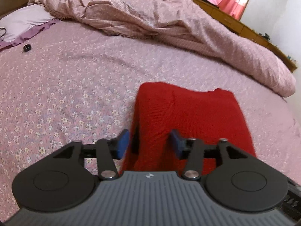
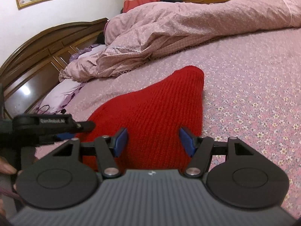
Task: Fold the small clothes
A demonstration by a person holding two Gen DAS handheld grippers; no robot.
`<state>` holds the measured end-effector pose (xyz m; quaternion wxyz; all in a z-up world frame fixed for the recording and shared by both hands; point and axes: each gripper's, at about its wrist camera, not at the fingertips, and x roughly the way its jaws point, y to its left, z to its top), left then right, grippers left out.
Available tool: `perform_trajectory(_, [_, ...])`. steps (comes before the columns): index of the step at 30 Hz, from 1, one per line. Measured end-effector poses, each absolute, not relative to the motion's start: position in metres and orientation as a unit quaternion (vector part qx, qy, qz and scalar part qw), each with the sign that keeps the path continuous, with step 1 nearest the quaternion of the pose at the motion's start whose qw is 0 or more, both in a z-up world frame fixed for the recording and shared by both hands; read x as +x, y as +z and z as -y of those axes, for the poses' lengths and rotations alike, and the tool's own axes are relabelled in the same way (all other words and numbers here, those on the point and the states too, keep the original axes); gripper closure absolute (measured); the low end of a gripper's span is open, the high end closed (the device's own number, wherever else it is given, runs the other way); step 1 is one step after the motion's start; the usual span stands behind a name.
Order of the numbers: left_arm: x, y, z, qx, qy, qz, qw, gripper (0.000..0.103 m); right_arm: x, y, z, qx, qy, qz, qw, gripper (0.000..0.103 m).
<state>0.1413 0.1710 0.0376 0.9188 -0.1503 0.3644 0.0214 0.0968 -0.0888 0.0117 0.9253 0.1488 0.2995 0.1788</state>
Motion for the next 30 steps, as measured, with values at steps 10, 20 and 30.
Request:
perform_trajectory(10, [0.146, 0.033, -0.18, -0.176, 0.007, -0.378, 0.909, 0.033, 0.103, 0.014, 0.123, 0.252, 0.177, -0.295, 0.905, 0.021])
perform_trajectory(20, [0.151, 0.028, -0.186, -0.218, -0.049, -0.388, 0.894, 0.027, 0.141, -0.011, 0.157, 0.326, 0.189, -0.364, 0.852, 0.018])
perform_trajectory(30, [0.161, 0.007, -0.201, -0.265, -0.072, -0.398, 0.876, 0.021, 0.162, -0.039, 0.159, 0.379, 0.243, -0.392, 0.803, 0.014])
